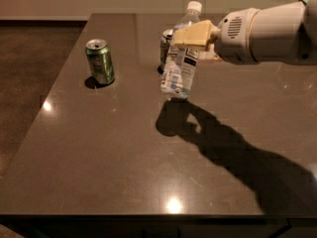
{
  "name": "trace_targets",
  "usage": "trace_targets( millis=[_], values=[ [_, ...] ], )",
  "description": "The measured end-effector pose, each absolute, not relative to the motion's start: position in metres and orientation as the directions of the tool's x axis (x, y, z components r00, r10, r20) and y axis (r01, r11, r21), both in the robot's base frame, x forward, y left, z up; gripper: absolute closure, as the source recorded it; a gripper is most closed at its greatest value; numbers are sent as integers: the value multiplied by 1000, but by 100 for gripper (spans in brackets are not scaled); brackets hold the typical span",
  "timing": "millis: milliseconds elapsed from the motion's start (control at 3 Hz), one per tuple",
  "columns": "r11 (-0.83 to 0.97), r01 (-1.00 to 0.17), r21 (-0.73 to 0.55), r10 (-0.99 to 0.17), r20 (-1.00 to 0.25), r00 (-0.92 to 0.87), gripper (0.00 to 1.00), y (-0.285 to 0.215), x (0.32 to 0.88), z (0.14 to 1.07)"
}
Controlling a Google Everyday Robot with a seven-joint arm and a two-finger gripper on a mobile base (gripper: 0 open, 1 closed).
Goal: Place blue plastic bottle upright
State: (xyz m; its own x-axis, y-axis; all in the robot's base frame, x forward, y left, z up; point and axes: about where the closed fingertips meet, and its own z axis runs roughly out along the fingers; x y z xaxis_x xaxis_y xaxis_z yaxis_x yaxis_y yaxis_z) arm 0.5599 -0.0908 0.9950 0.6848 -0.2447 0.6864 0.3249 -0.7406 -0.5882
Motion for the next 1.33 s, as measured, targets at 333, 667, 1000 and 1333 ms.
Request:
trace_targets(
  millis=[333,667,1000,1333],
  values=[
    [-713,415,-565,-235,751,617,100,-86,555,990],
    [-718,494,-490,-217,833,509,100,-82,550,987],
    [-731,539,-419,-197,886,420,100,-85,549,986],
    [-749,556,-359,-176,918,355,100,-88,548,979]
  ],
)
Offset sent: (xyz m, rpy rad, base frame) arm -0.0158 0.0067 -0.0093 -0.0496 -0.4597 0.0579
